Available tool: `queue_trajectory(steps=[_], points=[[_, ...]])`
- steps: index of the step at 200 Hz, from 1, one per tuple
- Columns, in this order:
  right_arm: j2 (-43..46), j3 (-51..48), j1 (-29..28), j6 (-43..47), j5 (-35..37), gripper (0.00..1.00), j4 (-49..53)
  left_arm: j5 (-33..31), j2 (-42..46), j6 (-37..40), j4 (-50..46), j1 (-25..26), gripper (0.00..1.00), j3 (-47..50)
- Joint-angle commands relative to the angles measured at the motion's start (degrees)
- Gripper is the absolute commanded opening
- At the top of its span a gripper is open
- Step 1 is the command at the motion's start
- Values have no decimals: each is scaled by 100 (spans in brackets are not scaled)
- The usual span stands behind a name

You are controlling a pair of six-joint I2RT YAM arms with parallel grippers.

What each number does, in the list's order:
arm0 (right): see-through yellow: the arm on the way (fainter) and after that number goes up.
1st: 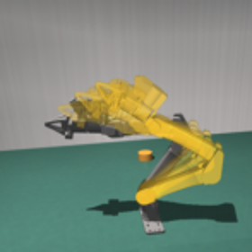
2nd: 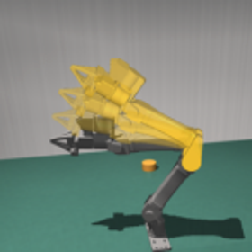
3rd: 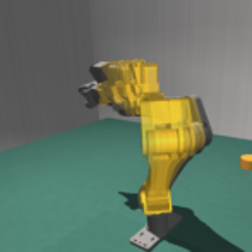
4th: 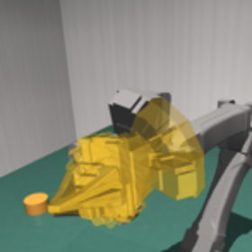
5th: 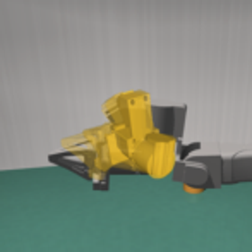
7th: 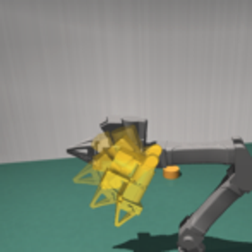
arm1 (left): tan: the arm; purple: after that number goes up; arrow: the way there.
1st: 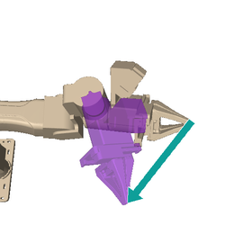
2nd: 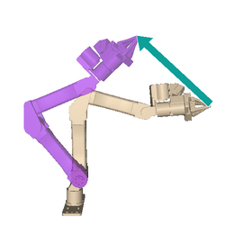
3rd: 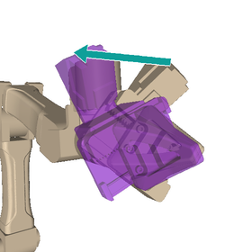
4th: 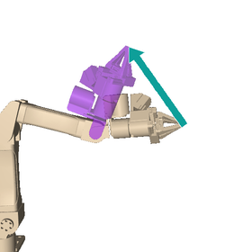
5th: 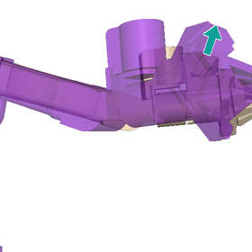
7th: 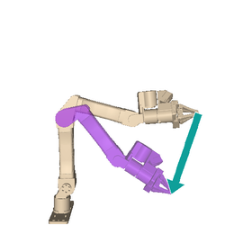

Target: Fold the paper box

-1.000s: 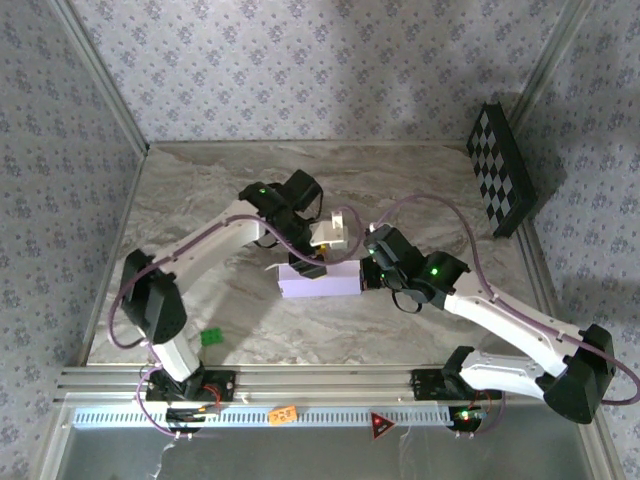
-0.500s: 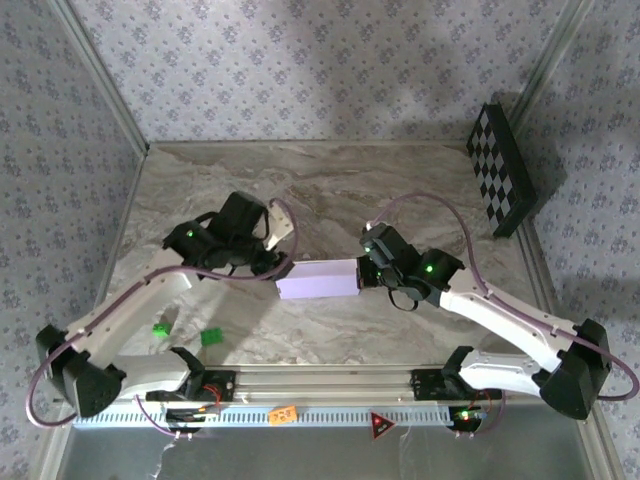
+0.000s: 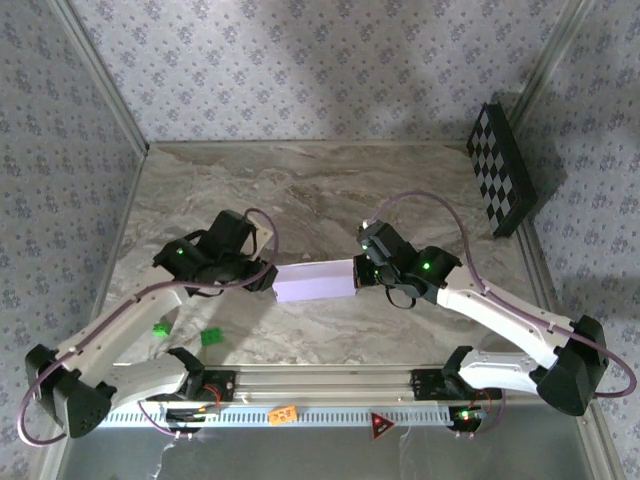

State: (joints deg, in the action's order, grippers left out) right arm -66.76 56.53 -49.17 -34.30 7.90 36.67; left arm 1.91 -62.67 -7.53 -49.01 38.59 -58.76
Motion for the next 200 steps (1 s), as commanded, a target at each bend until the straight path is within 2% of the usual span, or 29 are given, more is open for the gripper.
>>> queue_trajectory(steps=[1, 31, 108, 164, 200], points=[[-4, 160, -52, -62, -18, 5, 133, 98, -135, -258, -177, -68, 49, -145], [-4, 148, -65, -85, -8, 5, 106, 140, -192, -554, -231, -174, 39, -165], [14, 130, -74, -77, 32, 5, 78, 924, -402, -1092, -269, -228, 15, -199], [5, 121, -75, -81, 32, 5, 52, 1157, -460, -1322, -266, -233, 13, -410], [-3, 115, -68, -70, 27, 5, 56, 1320, -470, -1424, -212, -228, 24, -526]])
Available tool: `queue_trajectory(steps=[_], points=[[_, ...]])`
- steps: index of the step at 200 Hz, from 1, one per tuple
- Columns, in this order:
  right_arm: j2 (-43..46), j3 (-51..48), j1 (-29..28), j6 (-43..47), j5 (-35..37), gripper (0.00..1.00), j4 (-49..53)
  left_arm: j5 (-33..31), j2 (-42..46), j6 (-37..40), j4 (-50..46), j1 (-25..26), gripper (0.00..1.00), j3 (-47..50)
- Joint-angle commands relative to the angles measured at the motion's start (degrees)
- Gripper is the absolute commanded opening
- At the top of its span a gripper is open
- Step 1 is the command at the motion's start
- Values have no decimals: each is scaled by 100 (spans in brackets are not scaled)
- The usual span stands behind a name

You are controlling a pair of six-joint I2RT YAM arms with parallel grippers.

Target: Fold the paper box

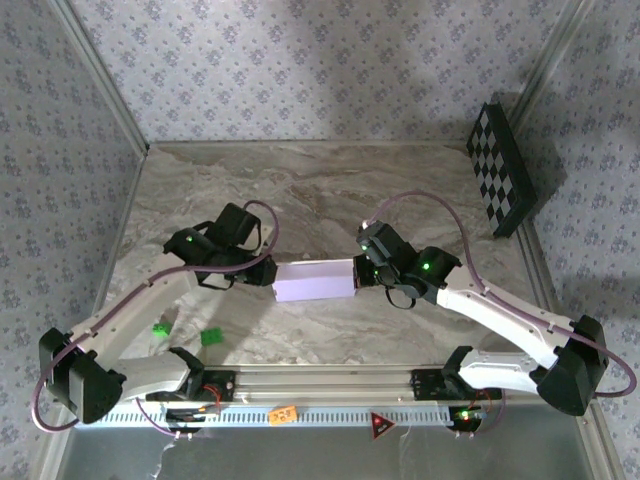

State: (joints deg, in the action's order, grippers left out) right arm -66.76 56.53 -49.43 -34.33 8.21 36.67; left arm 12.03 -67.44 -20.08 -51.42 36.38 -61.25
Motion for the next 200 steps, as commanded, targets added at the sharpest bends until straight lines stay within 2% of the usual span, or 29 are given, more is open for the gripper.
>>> queue_trajectory(steps=[1, 40, 125, 136, 154, 163, 200], points=[[-8, 114, -41, -67, -3, 5, 58, 317, 9, -171, 36, -8, 24, -280], [-43, 173, -42, -66, -57, 4, 122, 467, 4, -250, 225, -11, 24, -231], [-159, 288, -5, -16, -144, 3, 183, 719, -111, -422, 578, -14, 16, -149], [-169, 306, -10, -19, -162, 3, 211, 729, -98, -453, 607, -16, 18, -148], [-192, 332, 11, -3, -209, 3, 249, 720, -103, -500, 631, -13, 27, -163], [-212, 343, 17, 4, -230, 3, 271, 706, -111, -542, 644, -10, 28, -168], [-297, 400, 56, 16, -294, 3, 322, 745, -129, -567, 657, -16, 18, -183]])
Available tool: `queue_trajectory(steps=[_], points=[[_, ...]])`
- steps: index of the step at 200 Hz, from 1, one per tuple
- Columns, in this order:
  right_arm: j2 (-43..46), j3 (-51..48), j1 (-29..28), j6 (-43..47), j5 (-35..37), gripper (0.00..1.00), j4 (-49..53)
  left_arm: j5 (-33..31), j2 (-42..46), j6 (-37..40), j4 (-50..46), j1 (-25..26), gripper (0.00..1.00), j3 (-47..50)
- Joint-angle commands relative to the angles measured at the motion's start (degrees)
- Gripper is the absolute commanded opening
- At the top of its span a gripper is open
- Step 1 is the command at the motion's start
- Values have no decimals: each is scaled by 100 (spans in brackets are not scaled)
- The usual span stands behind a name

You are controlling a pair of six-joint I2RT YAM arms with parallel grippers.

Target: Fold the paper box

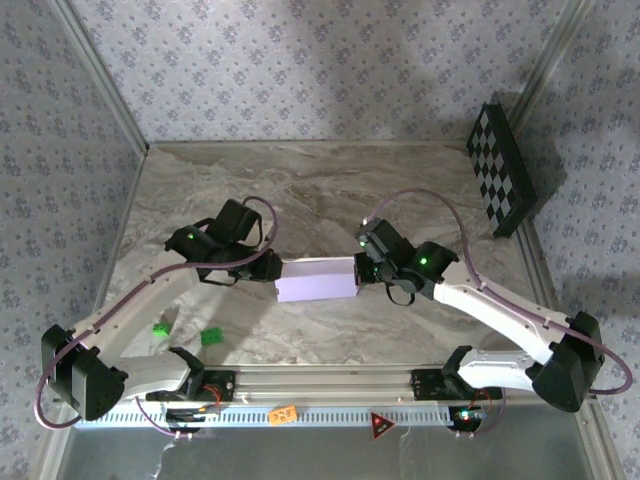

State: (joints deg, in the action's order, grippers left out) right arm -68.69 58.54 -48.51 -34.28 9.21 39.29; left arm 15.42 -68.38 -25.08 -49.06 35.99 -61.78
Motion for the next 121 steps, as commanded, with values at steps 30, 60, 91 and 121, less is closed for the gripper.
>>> queue_trajectory(steps=[30, 60, 91, 121], points=[[-175, 246, -27, 5, -395, 2, 42, 484, -84, -82, 471, 22, 13, -145], [-237, 254, -27, 14, -392, 2, 4, 523, -136, -97, 493, 28, 11, -166], [-246, 257, -27, -9, -364, 2, 25, 587, -141, -178, 555, 19, 18, -163], [-251, 272, -27, -17, -345, 2, 61, 467, -89, -190, 504, 16, 22, -193]])
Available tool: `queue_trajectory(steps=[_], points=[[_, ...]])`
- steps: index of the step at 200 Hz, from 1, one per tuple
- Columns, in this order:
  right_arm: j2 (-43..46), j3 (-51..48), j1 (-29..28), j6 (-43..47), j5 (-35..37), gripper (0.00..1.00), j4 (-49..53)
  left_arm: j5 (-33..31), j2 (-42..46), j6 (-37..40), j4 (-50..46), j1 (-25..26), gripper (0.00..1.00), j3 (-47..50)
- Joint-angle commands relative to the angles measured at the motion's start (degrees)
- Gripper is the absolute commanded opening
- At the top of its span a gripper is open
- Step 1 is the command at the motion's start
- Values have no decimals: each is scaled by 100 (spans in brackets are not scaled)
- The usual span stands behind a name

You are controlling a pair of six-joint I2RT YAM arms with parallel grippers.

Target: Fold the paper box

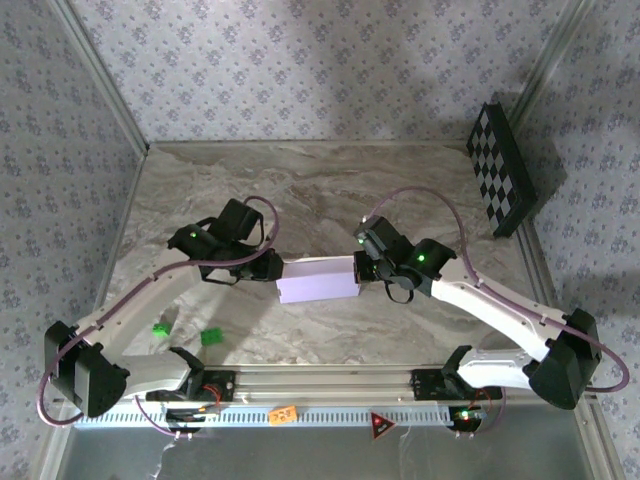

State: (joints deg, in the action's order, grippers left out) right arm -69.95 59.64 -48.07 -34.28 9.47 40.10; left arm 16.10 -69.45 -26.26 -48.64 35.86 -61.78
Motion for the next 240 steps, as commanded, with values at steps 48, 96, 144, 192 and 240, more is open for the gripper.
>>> queue_trajectory(steps=[48, 96, 144, 192, 240], points=[[-158, 247, -77, -60, -401, 1, 63, 460, 55, -102, 467, 29, 11, -221], [-246, 410, -70, -93, -470, 1, 310, 383, 72, -175, 424, 21, 6, -207], [-338, 439, -79, -88, -535, 1, 323, 456, -15, -176, 397, 23, 8, -319], [-370, 430, -75, -89, -519, 1, 303, -107, -106, 180, -297, 15, 15, -387], [-401, 391, -84, -101, -512, 0, 255, -454, -86, 270, -553, 9, 9, -526]])
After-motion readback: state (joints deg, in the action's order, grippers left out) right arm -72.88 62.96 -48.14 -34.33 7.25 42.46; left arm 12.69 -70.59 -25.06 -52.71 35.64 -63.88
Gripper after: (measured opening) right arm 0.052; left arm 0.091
